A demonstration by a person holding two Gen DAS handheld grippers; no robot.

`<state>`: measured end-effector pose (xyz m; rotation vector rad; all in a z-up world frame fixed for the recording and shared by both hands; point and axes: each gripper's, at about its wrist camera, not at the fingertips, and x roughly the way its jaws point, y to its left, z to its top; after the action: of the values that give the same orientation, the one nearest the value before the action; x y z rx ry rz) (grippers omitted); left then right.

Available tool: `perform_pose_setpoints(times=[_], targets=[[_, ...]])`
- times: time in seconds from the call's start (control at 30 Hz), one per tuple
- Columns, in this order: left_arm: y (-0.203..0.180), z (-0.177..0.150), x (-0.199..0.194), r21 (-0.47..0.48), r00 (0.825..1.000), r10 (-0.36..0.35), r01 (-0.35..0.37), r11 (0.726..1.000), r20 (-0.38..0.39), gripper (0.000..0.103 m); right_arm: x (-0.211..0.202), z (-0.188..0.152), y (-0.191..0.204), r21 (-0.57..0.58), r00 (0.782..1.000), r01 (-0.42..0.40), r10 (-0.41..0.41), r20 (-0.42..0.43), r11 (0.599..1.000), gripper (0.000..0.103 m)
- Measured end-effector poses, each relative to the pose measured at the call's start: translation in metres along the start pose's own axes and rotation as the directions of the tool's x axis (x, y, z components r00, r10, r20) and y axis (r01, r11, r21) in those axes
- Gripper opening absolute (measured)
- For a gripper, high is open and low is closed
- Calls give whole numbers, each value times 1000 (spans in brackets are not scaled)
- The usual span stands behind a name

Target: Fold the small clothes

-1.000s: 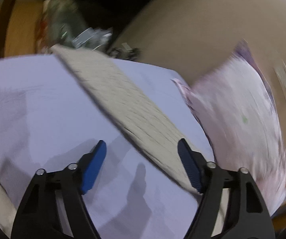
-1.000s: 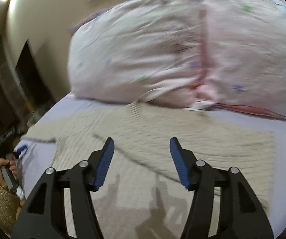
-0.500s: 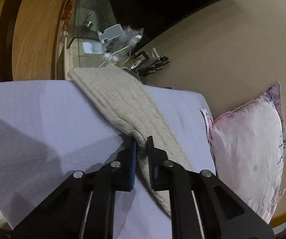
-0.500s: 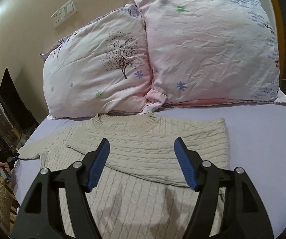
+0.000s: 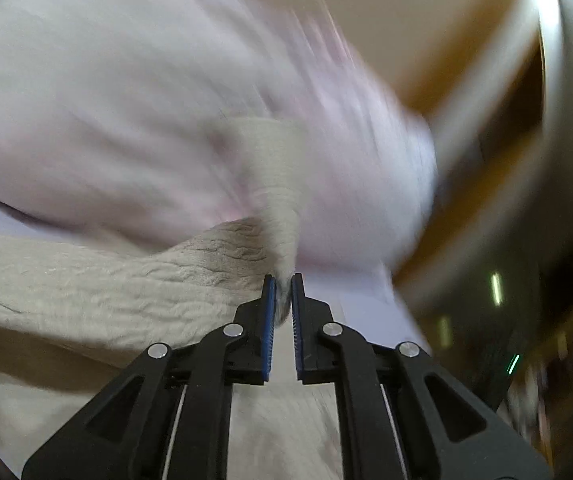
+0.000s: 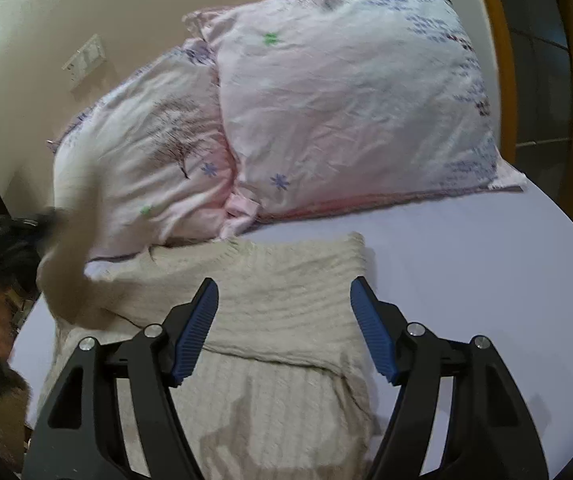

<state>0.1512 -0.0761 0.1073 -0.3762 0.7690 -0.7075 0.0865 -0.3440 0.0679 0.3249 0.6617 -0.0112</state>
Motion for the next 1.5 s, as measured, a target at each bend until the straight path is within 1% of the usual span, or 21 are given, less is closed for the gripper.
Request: perform_pose_setpoints(times=[0.07, 0.1, 0.2, 0.27, 0.3, 0.37, 0.4, 0.43, 0.53, 0.63, 0.83, 0.9, 0.97, 1.0, 1.07, 1.1, 1.13, 1.23, 1.33, 1.43, 1.5], targets=[[-16, -21, 37, 12, 990, -41, 43, 999, -138, 6, -10, -5, -7, -3, 1000, -3, 3, -17, 1000, 68], [-17, -28, 34, 15, 988, -55, 58, 998, -143, 6, -20, -9, -12, -12, 1000, -10, 10, -18, 1000, 69], [-5, -38, -14, 44, 994, -54, 58, 997, -91, 7, -49, -26, -25, -26, 997, -77, 77, -31, 997, 81], [10, -51, -66, 66, 1000, -15, 17, 998, -21, 13, -70, -45, -37, 5, 976, -201, 201, -83, 980, 81], [17, -58, -88, 77, 1000, 5, -6, 997, 5, 20, -81, -57, -42, 31, 958, -264, 265, -108, 964, 81], [40, -83, -148, 84, 995, 84, -89, 992, 59, 48, -100, -82, -50, 75, 911, -376, 383, -152, 924, 81], [49, -93, -169, 78, 989, 127, -133, 988, 74, 69, -108, -95, -53, 89, 889, -416, 426, -169, 905, 81], [57, -104, -186, 68, 982, 165, -171, 983, 89, 77, -115, -108, -55, 101, 867, -450, 461, -188, 887, 81], [89, -150, -233, -8, 961, 263, -264, 965, 87, 77, -123, -155, -67, 208, 809, -482, 523, -268, 851, 76], [120, -199, -260, -103, 955, 291, -285, 953, 55, 77, -107, -194, -79, 311, 799, -394, 489, -350, 865, 63], [140, -251, -234, -144, 985, 172, -172, 975, -11, 77, -62, -228, -78, 460, 702, -479, 641, -310, 747, 55], [141, -261, -218, -147, 989, 147, -149, 978, -29, 76, -54, -231, -73, 479, 676, -510, 677, -291, 715, 44], [147, -266, -209, -184, 993, 113, -116, 976, -26, 68, -51, -234, -66, 473, 657, -548, 705, -268, 690, 15], [151, -270, -209, -202, 995, 99, -102, 974, -22, 58, -51, -233, -63, 476, 640, -569, 724, -257, 671, 7], [157, -272, -204, -251, 999, 41, -43, 967, -13, 31, -58, -225, -57, 450, 622, -610, 746, -239, 652, 7], [156, -272, -203, -270, 1000, -1, -1, 963, -10, 14, -64, -218, -54, 428, 620, -628, 750, -230, 650, 7], [153, -271, -203, -272, 1000, -11, 7, 962, -10, 8, -71, -210, -51, 404, 620, -647, 754, -215, 647, 7], [125, -248, -211, -210, 999, -49, 48, 977, -2, 7, -96, -161, -39, 291, 641, -703, 756, -135, 649, 7], [97, -189, -215, -96, 997, -53, 59, 994, 63, 7, -107, -81, -28, 149, 691, -713, 723, -14, 685, 7], [93, -121, -208, -55, 985, 39, -30, 998, 168, 7, -88, -21, -27, 122, 743, -669, 663, 91, 733, 7], [108, -66, -186, -111, 960, 140, -116, 987, 241, 7, -43, 19, -32, 180, 815, -579, 563, 134, 795, 7]])
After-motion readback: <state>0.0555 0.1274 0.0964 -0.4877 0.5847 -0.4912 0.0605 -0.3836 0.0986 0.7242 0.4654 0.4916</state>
